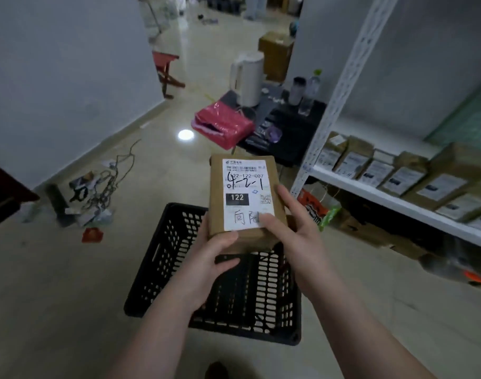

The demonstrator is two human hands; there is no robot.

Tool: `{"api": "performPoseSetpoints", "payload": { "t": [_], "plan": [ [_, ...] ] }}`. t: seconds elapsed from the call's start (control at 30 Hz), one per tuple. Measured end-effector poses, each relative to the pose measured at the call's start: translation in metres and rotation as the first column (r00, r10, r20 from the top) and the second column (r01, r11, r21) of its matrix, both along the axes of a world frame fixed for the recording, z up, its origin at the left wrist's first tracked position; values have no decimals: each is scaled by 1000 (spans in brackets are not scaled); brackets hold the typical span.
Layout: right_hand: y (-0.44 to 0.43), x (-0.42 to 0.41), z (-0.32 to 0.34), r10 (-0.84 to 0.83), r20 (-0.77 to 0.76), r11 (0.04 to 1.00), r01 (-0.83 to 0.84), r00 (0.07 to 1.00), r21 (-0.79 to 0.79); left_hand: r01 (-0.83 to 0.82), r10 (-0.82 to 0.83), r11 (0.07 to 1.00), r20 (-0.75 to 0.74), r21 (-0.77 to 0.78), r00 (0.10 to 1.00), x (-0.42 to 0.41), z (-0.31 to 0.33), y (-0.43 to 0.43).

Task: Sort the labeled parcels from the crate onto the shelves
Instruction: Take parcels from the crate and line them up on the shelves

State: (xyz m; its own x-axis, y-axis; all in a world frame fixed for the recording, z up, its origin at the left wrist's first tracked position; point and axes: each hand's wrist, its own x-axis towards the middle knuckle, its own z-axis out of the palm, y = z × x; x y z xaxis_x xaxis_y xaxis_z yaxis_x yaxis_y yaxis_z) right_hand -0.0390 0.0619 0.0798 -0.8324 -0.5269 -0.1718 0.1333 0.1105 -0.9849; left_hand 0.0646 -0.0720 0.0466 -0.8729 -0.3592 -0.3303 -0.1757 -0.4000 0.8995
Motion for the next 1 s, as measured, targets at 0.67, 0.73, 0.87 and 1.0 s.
{"api": "performPoseSetpoints", "payload": {
  "t": [0.67,0.73,0.87,1.0],
  "plan": [
    [245,69,97,-25,-91,958,-2,996,-288,257,-326,922,-224,-290,918,27,130,213],
    [263,75,104,-55,-126,955,15,990,-297,269,-351,909,-237,-319,906,28,138,228],
    [300,80,118,-63,-169,948,6,984,-319,307,-401,892,-270,-331,875,28,156,256],
    [338,78,133,-74,-197,942,4,978,-337,356,-464,862,-275,-362,842,20,172,285]
  ]
}}
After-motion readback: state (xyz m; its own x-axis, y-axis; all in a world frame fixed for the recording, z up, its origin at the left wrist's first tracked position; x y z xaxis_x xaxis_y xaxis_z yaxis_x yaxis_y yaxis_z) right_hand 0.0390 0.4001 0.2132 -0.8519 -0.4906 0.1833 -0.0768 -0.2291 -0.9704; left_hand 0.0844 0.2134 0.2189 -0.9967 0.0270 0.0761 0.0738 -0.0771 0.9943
